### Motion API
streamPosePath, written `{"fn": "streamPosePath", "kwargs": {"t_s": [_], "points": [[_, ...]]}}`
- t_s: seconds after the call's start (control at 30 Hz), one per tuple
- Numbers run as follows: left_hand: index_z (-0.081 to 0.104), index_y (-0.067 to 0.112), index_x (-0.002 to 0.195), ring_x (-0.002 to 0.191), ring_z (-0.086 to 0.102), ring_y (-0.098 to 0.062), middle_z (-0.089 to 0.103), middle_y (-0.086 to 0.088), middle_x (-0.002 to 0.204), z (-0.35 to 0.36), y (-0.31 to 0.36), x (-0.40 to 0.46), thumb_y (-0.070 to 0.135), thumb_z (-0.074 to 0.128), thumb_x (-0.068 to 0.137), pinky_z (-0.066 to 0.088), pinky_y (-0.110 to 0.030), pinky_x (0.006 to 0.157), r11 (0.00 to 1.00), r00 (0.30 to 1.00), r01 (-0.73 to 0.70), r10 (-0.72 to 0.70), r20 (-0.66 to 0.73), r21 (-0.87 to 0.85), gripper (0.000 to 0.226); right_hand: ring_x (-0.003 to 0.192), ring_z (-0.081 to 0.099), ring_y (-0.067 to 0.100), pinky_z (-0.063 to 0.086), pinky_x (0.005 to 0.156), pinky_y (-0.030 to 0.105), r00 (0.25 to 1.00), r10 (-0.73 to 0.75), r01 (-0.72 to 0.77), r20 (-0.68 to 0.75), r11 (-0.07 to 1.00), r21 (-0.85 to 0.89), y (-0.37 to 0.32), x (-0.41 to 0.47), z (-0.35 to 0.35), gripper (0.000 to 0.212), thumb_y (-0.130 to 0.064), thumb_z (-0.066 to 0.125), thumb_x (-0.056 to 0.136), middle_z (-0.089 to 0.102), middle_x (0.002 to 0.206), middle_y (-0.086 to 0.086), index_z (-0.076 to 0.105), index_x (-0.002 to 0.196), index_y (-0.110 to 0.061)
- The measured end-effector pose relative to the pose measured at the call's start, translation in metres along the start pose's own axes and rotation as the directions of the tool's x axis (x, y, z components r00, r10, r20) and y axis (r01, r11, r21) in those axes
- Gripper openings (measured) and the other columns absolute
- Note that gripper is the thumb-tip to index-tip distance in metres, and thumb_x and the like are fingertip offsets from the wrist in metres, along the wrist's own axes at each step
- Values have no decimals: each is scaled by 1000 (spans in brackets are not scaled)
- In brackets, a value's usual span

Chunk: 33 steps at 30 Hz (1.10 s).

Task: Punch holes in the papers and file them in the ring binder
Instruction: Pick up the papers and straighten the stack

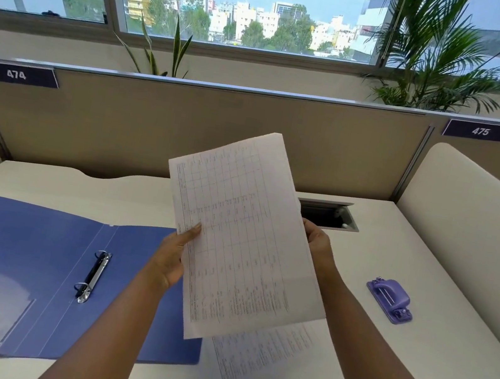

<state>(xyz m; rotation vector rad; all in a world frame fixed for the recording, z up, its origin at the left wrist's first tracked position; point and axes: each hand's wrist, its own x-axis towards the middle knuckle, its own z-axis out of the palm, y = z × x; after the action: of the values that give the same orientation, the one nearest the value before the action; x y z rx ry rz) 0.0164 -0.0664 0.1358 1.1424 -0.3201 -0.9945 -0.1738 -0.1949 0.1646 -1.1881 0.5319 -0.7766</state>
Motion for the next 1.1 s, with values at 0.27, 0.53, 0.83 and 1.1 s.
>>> {"fn": "streamPosePath", "kwargs": {"t_s": [0.27,0.53,0.83,1.1], "points": [[60,10,107,89,63,-25,66,-1,93,-2,7,-1,14,58,88,59,-33,64,976,971,-186,201,-127,116,19,78,68,16,53,69,29,997,72,-75,-20,986,-152,3,6,-15,34,-46,42,92,70,88,-2,63,103,-22],[28,20,144,90,63,-19,64,-1,99,-9,13,0,22,67,79,55,-38,76,942,955,-289,295,-14,170,76,71,71,5,58,63,19,994,-110,103,-19,966,-238,2,7,-9,14,-11,58,87,68,92,-1,64,99,-7],[54,30,115,100,62,-21,66,0,109,-19,29,-1,26,65,71,58,-36,72,950,961,-207,153,232,232,46,78,67,13,58,64,17,993,-115,98,-22,920,-380,6,10,-15,10,-17,59,87,68,89,0,67,89,-10],[62,19,99,90,66,-16,76,9,84,-10,32,1,21,69,65,52,-42,88,944,953,-259,214,215,207,35,87,63,17,55,76,28,993,-73,26,-89,897,-440,7,16,-14,36,-9,67,81,62,102,1,59,115,-5]]}}
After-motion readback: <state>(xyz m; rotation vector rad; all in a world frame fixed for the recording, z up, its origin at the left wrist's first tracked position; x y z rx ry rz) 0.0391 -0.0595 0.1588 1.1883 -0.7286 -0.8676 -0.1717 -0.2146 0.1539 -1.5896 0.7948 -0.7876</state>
